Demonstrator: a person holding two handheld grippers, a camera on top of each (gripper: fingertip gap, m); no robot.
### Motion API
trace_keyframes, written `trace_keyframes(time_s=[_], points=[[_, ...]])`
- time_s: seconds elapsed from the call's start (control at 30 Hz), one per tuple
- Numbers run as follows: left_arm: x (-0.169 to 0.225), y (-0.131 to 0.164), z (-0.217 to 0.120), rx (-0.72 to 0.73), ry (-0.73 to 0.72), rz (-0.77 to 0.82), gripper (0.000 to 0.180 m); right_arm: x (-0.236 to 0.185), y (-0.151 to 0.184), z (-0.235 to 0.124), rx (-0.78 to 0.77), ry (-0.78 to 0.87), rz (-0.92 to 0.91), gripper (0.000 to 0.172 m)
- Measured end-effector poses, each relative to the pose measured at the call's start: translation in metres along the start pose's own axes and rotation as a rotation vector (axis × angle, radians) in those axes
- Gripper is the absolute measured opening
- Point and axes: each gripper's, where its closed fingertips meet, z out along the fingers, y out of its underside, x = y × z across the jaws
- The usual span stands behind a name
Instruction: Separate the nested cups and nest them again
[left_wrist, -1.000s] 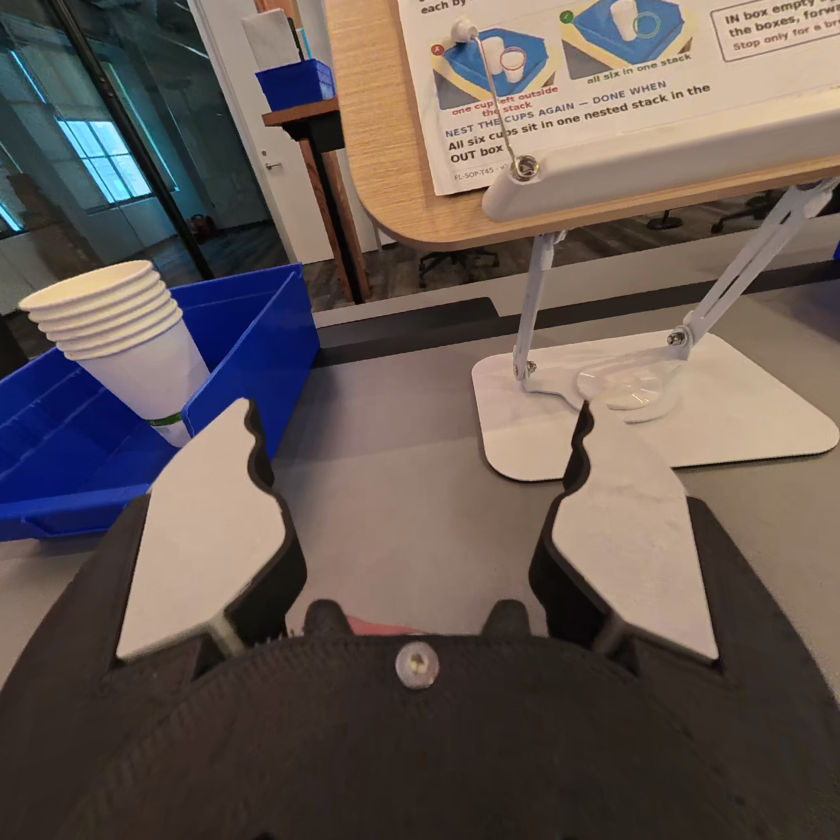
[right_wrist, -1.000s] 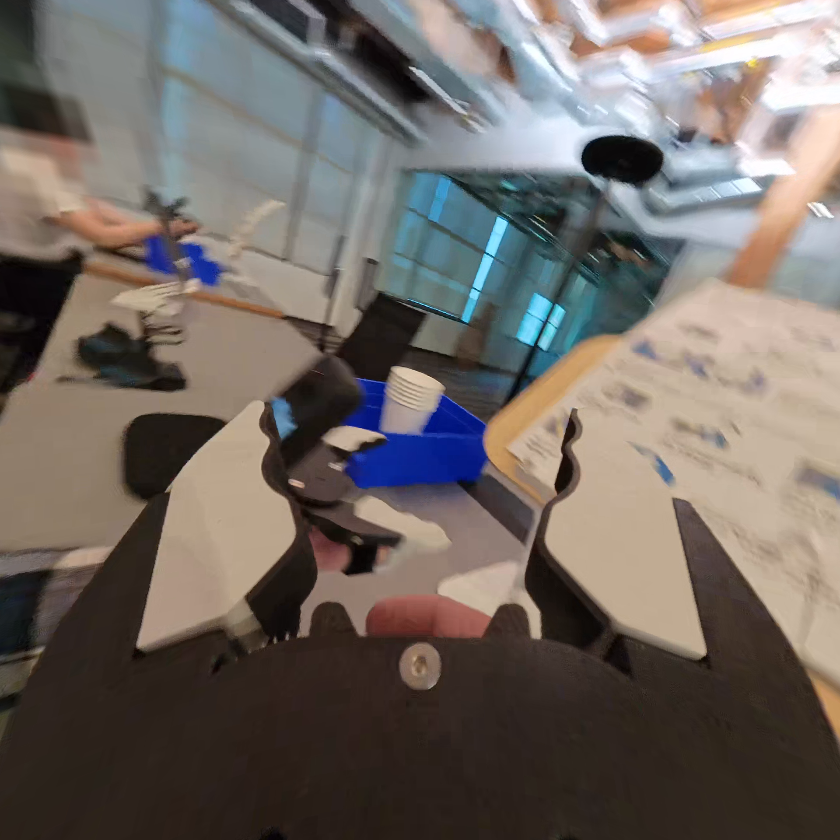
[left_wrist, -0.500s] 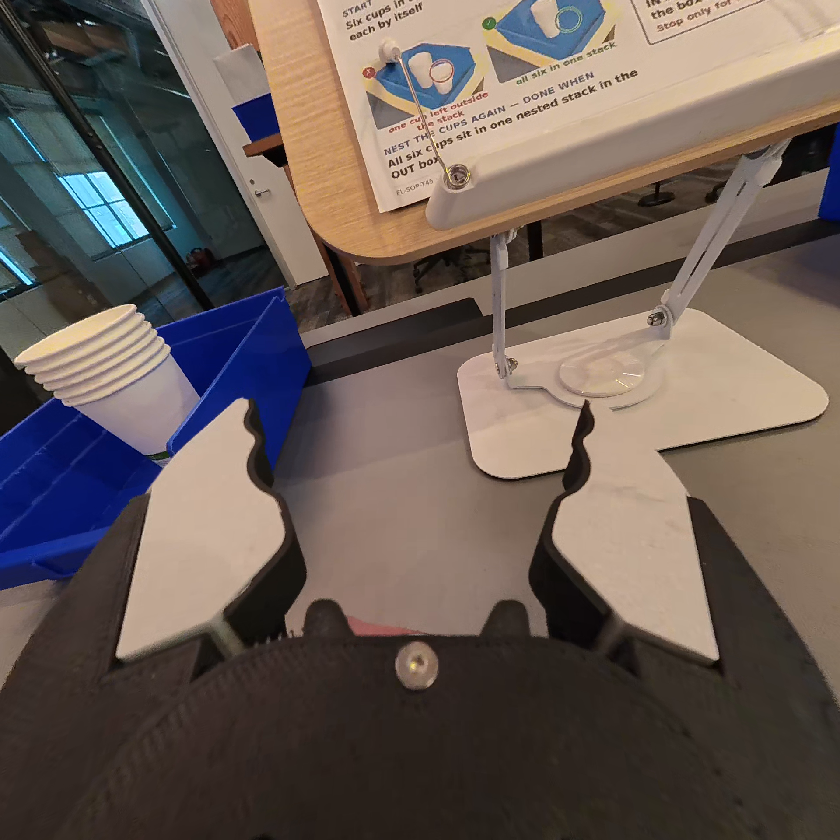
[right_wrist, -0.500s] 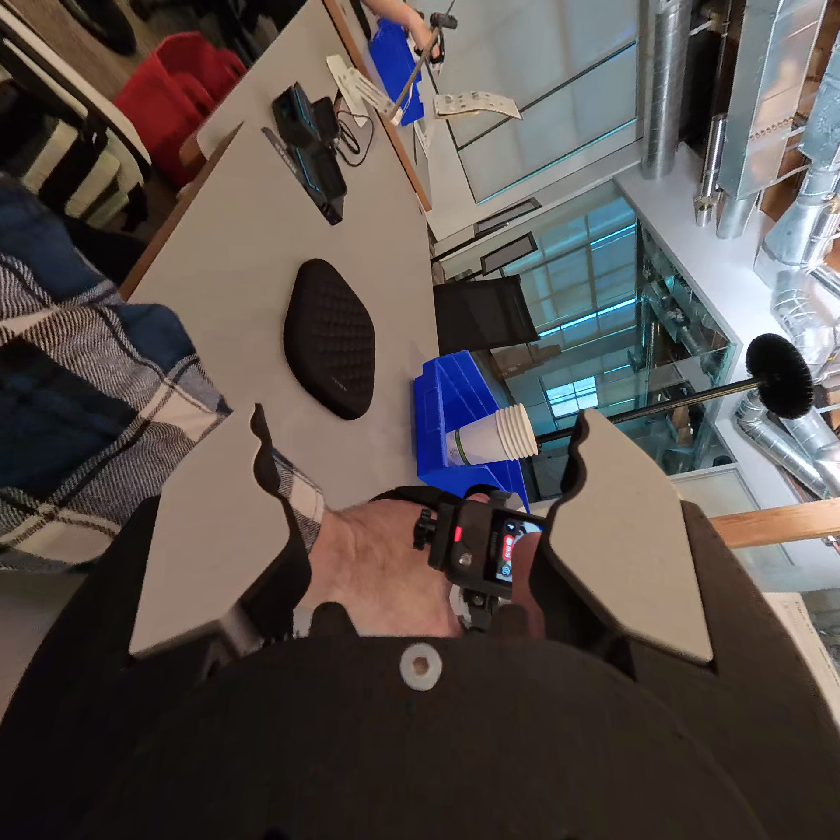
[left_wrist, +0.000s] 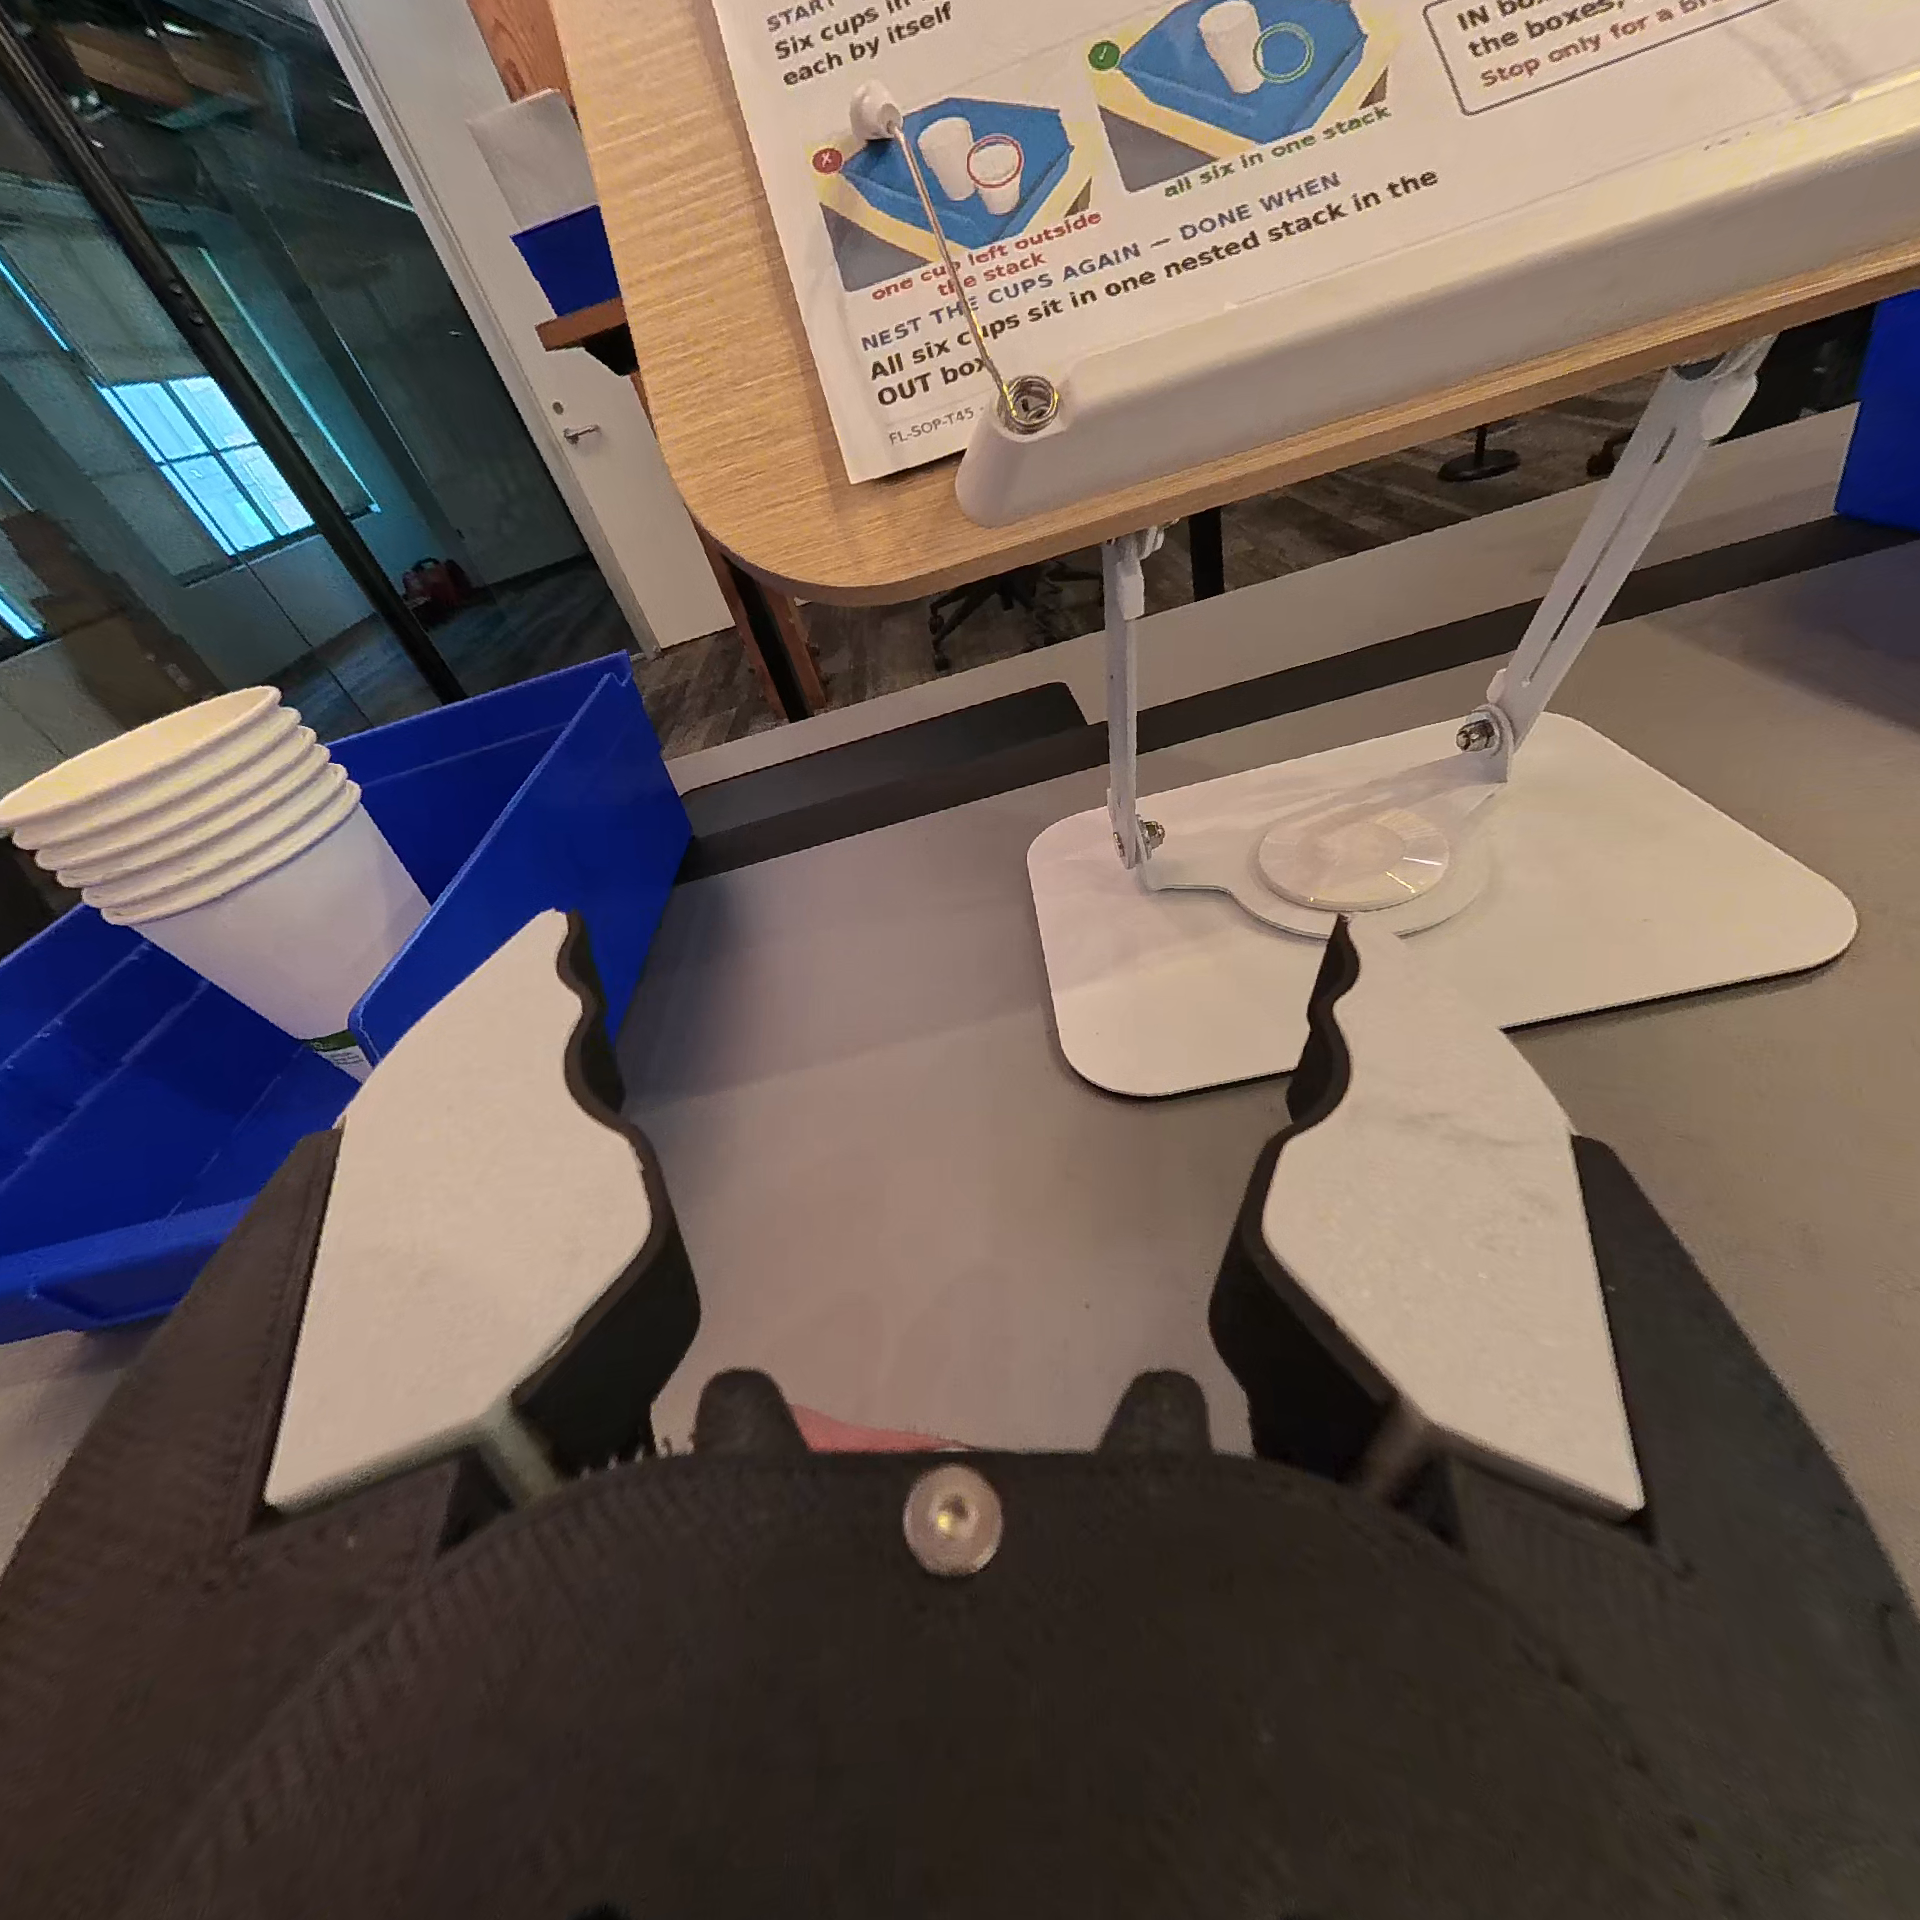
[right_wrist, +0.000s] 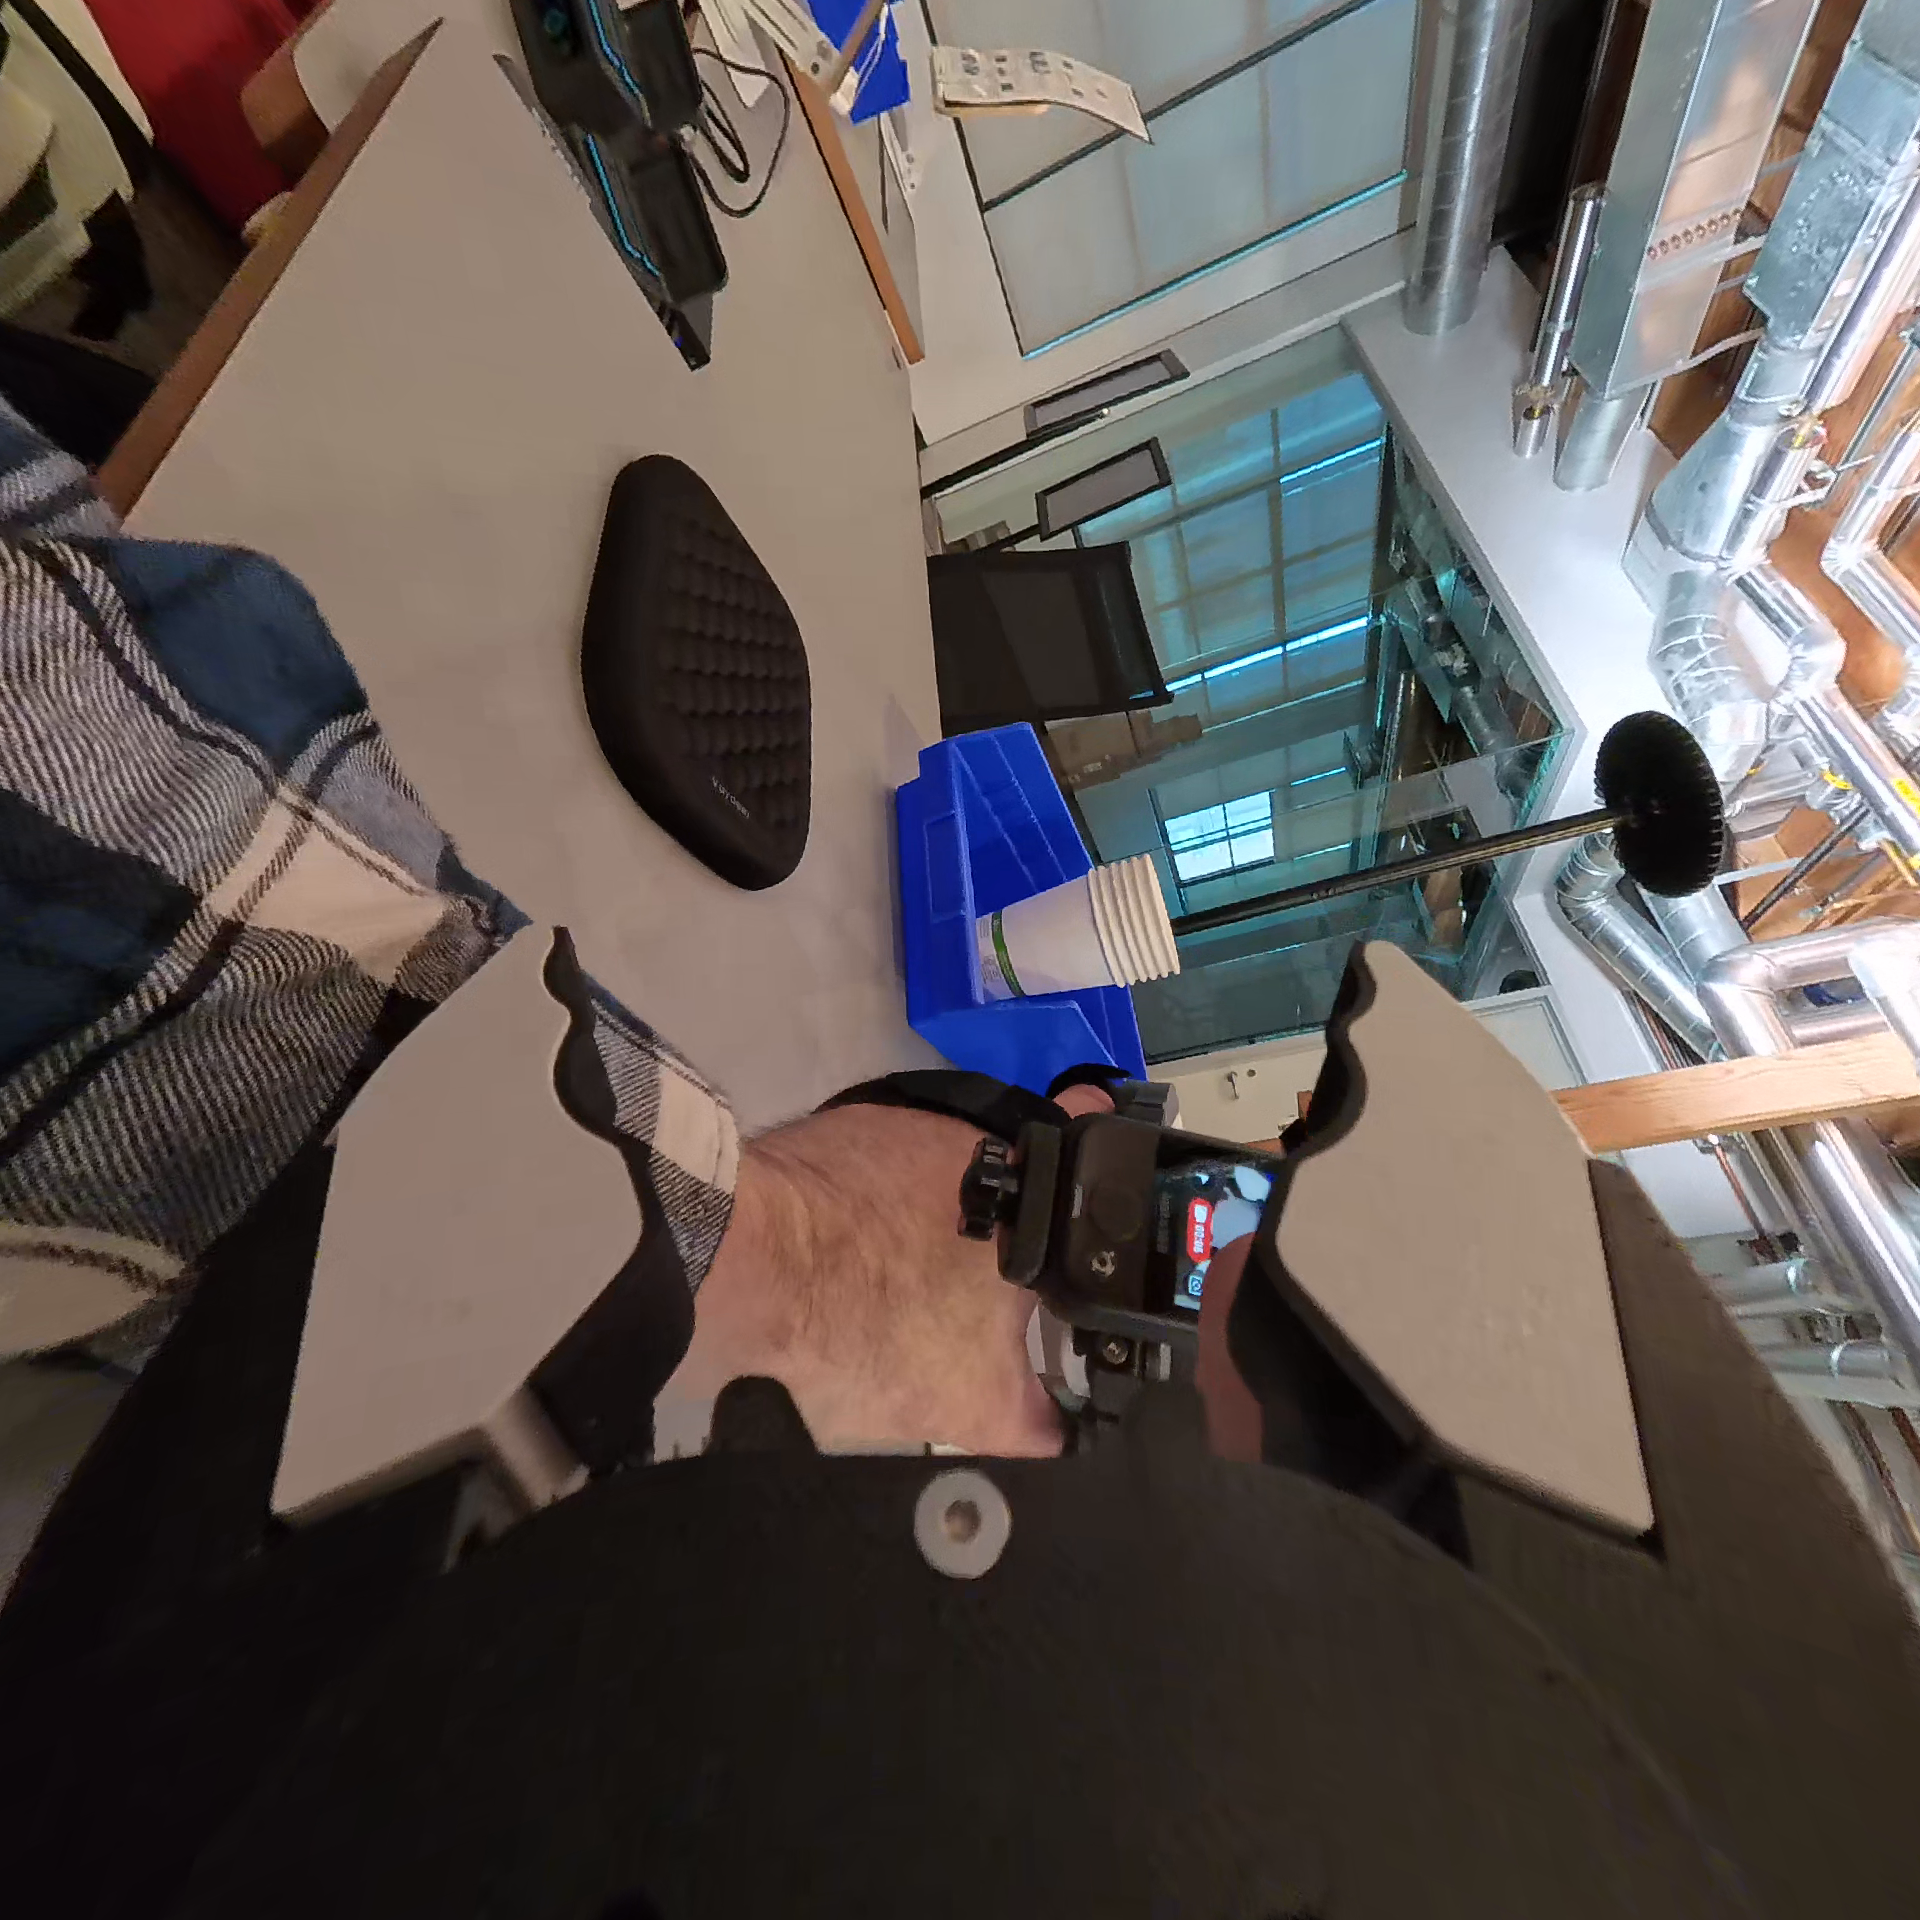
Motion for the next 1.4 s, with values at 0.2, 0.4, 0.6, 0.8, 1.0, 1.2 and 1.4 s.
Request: trace_keyframes(time_s=[0.2,0.4,0.6,0.8,1.0,1.2,1.4], points=[[0.003,0.001,0.001,-0.005,0.001,0.013,0.126,0.001,0.008,0.003,-0.012,-0.033,0.063,0.135],[0.001,0.002,0.001,-0.006,-0.002,0.004,0.126,-0.002,-0.007,-0.001,0.021,-0.043,0.022,0.131],[-0.001,0.001,-0.001,-0.004,-0.003,-0.004,0.126,0.0,-0.01,-0.002,0.022,-0.032,0.013,0.129],[-0.016,-0.004,-0.006,0.025,0.013,-0.091,0.122,0.082,0.034,-0.032,-0.015,0.213,0.212,0.124],[-0.035,-0.041,-0.044,0.271,0.204,-0.325,0.096,0.146,0.177,-0.094,-0.27,0.506,0.549,0.116],[-0.013,-0.111,-0.121,0.582,0.413,-0.237,0.068,0.128,0.275,-0.125,-0.539,0.575,0.795,0.12],[0.116,-0.16,-0.228,0.754,0.749,0.223,0.056,0.112,0.299,-0.122,-0.658,0.542,0.808,0.117]])
